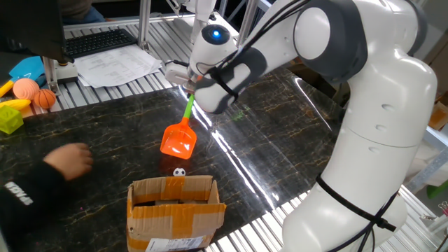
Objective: Use a shovel to scoop up an object
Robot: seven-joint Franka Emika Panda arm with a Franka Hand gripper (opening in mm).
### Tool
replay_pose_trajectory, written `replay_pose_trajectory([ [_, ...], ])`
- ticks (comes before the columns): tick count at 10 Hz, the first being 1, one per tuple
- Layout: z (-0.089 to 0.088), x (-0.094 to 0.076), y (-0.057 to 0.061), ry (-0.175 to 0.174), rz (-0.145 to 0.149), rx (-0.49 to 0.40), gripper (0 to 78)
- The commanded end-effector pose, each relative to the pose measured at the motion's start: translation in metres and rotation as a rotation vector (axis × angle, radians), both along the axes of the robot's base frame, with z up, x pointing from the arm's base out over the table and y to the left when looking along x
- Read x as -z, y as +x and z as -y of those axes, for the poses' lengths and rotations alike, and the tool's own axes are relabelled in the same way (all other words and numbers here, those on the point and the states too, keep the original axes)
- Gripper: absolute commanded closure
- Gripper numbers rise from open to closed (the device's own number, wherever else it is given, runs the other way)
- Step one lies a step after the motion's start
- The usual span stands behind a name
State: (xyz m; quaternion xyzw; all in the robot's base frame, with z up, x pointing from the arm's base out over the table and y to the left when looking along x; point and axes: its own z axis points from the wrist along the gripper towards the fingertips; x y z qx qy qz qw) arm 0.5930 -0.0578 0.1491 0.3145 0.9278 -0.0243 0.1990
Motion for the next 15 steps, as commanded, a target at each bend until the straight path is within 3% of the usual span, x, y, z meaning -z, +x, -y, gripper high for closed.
replay_pose_trajectory([
  [1, -0.002, -0.003, -0.003, -0.008, 0.020, 0.003, 76.0],
  [3, -0.008, -0.008, -0.011, -0.014, 0.031, 0.002, 76.0],
  [9, -0.009, -0.009, -0.012, -0.038, 0.092, -0.055, 76.0],
  [15, -0.014, -0.013, -0.021, -0.060, 0.115, -0.083, 76.0],
])
